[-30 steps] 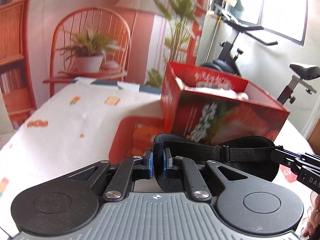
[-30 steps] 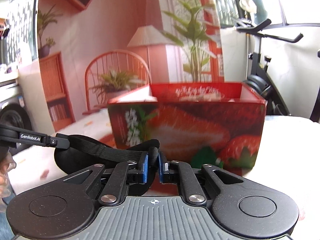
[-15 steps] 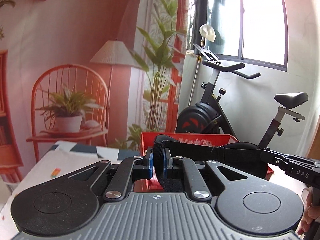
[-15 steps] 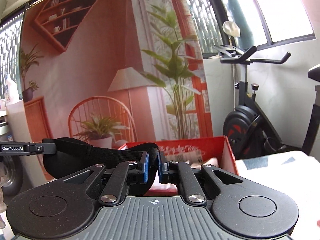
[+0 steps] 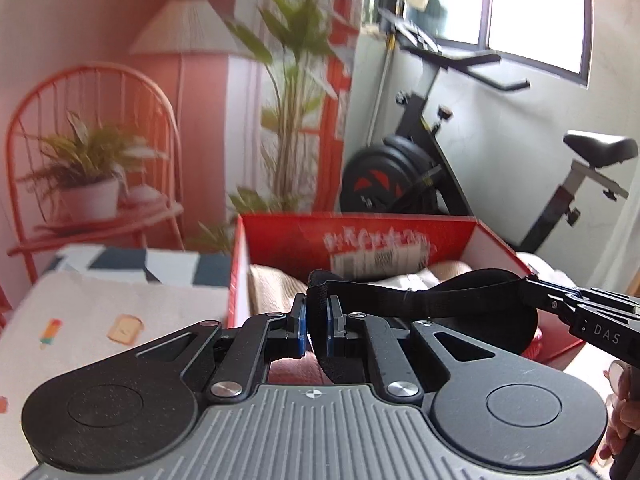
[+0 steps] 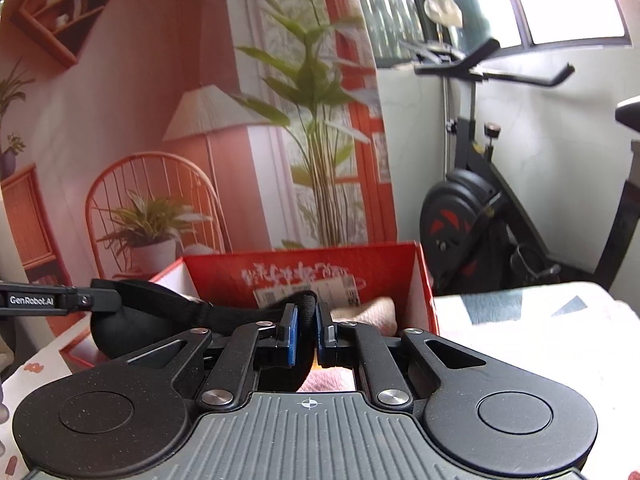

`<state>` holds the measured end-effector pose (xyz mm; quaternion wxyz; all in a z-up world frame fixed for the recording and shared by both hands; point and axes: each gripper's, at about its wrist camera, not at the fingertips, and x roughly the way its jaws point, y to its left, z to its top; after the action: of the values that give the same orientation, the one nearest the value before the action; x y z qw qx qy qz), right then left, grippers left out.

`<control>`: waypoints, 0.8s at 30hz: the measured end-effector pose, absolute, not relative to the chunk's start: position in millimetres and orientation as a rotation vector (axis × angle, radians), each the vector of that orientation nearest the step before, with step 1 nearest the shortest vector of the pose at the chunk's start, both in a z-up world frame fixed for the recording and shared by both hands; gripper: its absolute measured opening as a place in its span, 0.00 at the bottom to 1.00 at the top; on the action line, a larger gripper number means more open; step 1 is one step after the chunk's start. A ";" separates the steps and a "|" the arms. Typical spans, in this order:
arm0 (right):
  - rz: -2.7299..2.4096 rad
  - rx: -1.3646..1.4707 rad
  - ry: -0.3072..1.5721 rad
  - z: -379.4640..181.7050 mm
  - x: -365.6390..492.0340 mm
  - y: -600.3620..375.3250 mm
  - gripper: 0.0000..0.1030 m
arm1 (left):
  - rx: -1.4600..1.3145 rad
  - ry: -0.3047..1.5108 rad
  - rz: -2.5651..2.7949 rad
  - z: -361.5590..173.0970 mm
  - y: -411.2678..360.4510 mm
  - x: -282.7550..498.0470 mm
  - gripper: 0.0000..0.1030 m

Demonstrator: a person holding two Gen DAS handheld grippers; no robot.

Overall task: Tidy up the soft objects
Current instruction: 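Lower the eye mask into the box and open both tools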

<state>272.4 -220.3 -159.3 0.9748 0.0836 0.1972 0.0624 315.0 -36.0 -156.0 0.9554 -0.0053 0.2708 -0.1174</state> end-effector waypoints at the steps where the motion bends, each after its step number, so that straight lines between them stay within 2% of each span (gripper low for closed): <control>1: 0.123 0.173 0.408 -162.9 273.6 -220.9 0.08 | -0.001 0.570 -0.240 -160.4 -37.1 319.2 0.10; 10: 0.091 0.206 0.456 -180.4 279.1 -224.9 0.09 | 0.015 0.644 -0.226 -177.8 -32.3 331.8 0.10; 12: 0.086 0.206 0.461 -181.0 278.0 -225.1 0.13 | 0.020 0.639 -0.236 -175.7 -32.1 333.2 0.11; 13: 0.072 0.201 0.452 -179.9 276.0 -224.3 0.16 | 0.021 0.637 -0.232 -174.8 -31.0 332.6 0.18; 14: 0.058 0.194 0.432 -178.8 272.7 -223.3 0.24 | 0.015 0.638 -0.234 -173.4 -29.6 332.6 0.31; 15: 0.049 0.190 0.416 -177.0 269.5 -223.0 0.29 | 0.002 0.635 -0.237 -171.6 -27.0 332.2 0.40; 16: 0.045 0.187 0.403 -175.0 265.9 -222.6 0.41 | -0.011 0.621 -0.243 -169.4 -24.6 328.1 0.55; 17: 0.041 0.181 0.389 -173.5 261.4 -221.8 0.50 | -0.016 0.600 -0.249 -166.8 -22.5 324.5 0.60; 24: 0.054 0.115 0.316 -167.1 218.6 -212.9 0.58 | 0.006 0.542 -0.283 -157.5 -13.1 286.7 0.61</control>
<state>218.6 -212.9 -167.1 0.9856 0.0574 0.1571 0.0268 286.7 -13.1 -157.5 0.9537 0.0029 0.2666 -0.1394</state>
